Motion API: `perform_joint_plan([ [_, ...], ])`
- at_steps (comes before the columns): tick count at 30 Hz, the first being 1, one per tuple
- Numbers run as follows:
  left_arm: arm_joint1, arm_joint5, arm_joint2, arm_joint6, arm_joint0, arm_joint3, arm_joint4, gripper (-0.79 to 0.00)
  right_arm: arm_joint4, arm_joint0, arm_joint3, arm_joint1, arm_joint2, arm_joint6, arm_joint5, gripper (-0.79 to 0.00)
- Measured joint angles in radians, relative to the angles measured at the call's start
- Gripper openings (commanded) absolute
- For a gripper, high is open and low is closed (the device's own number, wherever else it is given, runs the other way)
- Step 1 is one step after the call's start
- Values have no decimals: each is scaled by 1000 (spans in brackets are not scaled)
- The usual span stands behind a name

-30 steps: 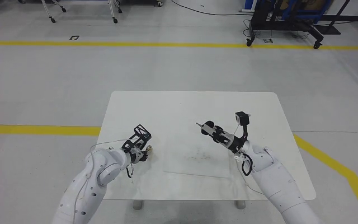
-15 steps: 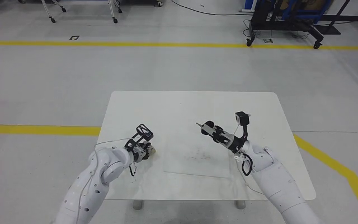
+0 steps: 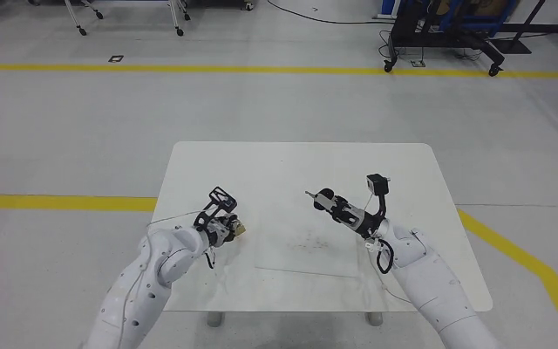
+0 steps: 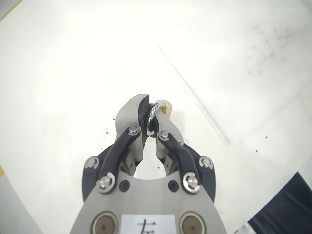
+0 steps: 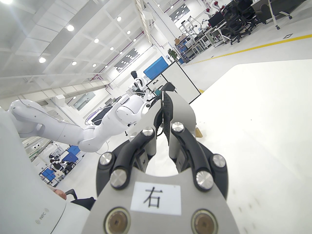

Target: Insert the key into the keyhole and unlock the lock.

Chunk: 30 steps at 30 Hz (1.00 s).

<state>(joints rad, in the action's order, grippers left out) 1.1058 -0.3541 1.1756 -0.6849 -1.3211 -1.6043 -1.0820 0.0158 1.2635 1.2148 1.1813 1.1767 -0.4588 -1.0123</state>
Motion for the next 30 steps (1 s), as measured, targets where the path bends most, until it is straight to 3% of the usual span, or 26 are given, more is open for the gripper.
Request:
perform_joint_plan([
  [6, 17, -36, -15, 72, 64, 63, 172, -785, 0, 0, 0, 0, 0, 0, 0, -785],
  [11, 36, -158, -40, 88, 150, 160, 455, -785, 0, 0, 0, 0, 0, 0, 0, -785],
  [23, 43, -171, -42, 105, 148, 195, 501, -785, -8, 0, 11, 8, -23, 26, 27, -785],
  [26, 61, -253, -57, 45, 198, 329, 722, -785, -25, -22, -2, 26, -71, 75, 32, -785],
  [30, 83, -288, -103, -184, 297, 505, 1204, -785, -33, -73, -54, 53, -135, 133, 22, -785],
])
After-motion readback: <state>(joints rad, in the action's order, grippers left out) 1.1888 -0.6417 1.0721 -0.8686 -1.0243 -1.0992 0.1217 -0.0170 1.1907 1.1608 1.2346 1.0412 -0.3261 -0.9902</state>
